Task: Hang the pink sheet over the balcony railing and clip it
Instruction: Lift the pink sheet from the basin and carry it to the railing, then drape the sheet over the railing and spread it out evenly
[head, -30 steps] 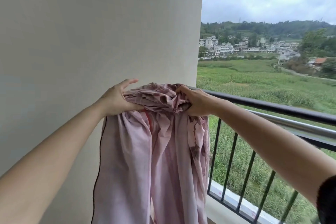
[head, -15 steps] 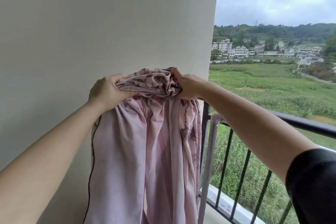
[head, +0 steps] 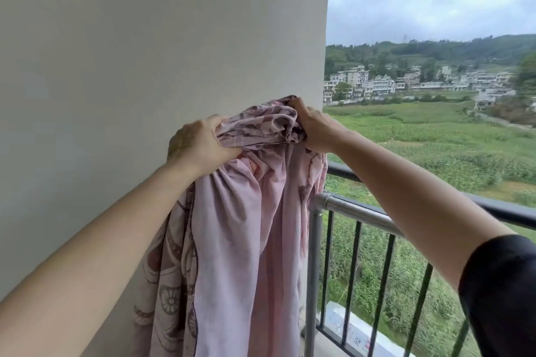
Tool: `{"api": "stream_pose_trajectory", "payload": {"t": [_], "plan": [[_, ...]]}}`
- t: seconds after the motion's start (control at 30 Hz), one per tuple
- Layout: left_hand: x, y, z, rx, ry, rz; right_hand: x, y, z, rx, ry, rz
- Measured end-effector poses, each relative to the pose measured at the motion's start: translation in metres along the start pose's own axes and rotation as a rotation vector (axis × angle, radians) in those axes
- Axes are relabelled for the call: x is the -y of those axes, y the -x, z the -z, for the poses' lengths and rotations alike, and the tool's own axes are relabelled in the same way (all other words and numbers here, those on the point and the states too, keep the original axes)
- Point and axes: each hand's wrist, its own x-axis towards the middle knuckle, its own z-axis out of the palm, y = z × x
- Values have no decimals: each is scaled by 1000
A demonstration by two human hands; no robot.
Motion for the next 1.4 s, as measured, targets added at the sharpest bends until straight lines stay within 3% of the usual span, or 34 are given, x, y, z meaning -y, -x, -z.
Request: {"api": "stream_pose_trajectory", "payload": {"t": [0.5,0.53,0.63,0.7,0.93,1.1,1.17,1.3,1.4], "plan": [[-178,76,-67,211,87,-354,-100,213,126,31,207,-288],[-187,80,-69,220,119,-360,-104,224,136,22,230,-299],[-100,101,-4,249,199,-377,7,223,134,-7,290,-275],[-89,114,14,255,245,-380,30,232,142,-55,333,-287],[-171,122,26,234,452,-341,-13,274,177,-169,398,-302],[-241,138,-12,304,552,-239,-74,319,184,-245,411,-328],[-263,155,-30,369,565,-222,-93,334,181,-200,338,-393],[-279,171,-74,585,586,-216,-129,336,165,43,74,-703],[-269,168,-105,603,778,40,-139,345,156,207,-52,-749]]}}
